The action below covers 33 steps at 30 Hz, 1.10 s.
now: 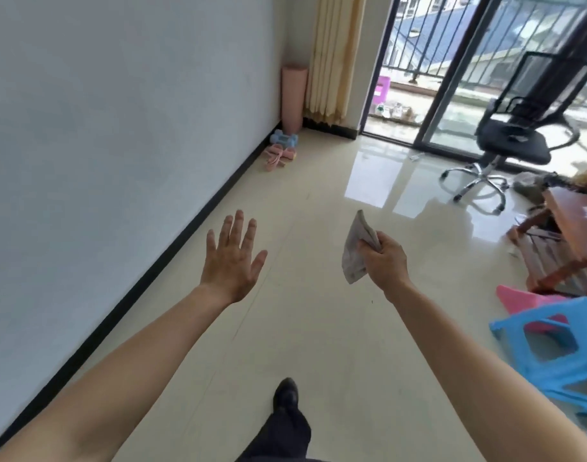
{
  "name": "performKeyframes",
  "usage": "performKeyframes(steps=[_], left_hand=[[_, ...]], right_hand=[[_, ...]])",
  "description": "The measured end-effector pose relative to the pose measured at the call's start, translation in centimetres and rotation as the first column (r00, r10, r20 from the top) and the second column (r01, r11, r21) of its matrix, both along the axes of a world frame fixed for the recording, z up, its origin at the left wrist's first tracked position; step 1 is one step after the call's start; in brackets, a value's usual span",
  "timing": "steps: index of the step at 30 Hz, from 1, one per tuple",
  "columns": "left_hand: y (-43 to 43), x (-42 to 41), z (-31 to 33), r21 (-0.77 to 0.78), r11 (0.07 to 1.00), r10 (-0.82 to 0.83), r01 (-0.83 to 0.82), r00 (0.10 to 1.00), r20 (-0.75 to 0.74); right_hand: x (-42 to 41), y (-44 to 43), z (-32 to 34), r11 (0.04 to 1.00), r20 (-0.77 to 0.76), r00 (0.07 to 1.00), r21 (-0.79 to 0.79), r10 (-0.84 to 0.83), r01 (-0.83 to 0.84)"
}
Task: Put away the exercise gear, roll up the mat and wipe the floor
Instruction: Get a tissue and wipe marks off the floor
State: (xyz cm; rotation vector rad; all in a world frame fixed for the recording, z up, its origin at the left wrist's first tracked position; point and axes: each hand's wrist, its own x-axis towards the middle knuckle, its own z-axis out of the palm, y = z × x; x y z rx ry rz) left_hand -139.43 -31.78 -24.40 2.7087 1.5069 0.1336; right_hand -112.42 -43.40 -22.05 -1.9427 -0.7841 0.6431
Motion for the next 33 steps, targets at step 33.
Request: performKeyframes(steps=[33], left_hand=[[5.4,29.4,-33.9,-0.551,0.359,0.715,-0.753,0.602,-0.356]], right_hand=[[26.6,29.4,-39.2,0.494,-0.397,0.684,-0.483,0.612,-0.723]])
